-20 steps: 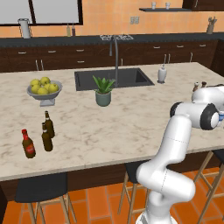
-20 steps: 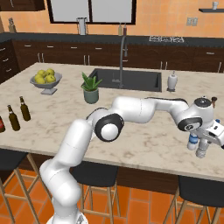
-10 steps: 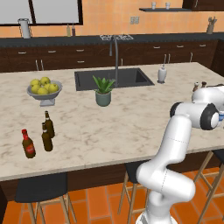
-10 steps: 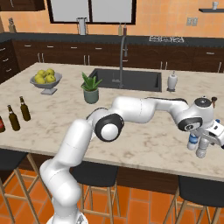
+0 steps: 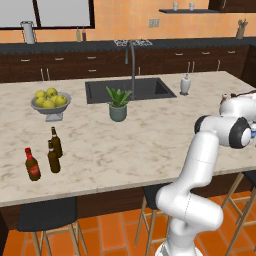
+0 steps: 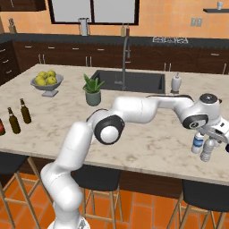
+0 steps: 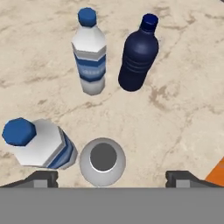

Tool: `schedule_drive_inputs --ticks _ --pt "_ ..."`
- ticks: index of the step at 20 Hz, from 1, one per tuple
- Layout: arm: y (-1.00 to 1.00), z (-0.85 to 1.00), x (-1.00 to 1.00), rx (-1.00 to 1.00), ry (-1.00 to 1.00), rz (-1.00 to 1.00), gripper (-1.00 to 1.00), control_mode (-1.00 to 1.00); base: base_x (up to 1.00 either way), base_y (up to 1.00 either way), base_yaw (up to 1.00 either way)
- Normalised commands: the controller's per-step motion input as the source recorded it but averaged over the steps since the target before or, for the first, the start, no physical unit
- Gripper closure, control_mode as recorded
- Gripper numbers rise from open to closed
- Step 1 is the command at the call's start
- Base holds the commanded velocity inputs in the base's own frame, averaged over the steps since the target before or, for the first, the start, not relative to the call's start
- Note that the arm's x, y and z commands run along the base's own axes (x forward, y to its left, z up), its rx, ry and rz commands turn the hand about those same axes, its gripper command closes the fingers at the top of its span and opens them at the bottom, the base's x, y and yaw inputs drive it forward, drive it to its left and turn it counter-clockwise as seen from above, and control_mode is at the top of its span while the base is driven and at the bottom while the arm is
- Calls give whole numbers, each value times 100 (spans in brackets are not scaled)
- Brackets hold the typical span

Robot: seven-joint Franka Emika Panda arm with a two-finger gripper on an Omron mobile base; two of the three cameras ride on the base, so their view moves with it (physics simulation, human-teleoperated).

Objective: Move the plastic bottles in the middle to the plastics group, and the glass bottles in the middle to the glass group.

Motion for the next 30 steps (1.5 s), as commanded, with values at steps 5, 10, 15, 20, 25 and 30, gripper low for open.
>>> schedule_drive_inputs --ticks 5,10,15,20,25,30 --pt "42 50 -35 -7 -3 10 -100 -100 0 0 0" --pt "99 0 -38 -20 -5 30 -100 -100 0 0 0" --pt "58 0 -46 0 0 22 -100 -100 0 0 0" --pt "58 0 -59 0 0 21 -100 -100 0 0 0" --pt "52 0 -67 0 0 20 -100 -100 0 0 0" --pt "57 -6 -73 0 -2 22 -100 -100 0 0 0"
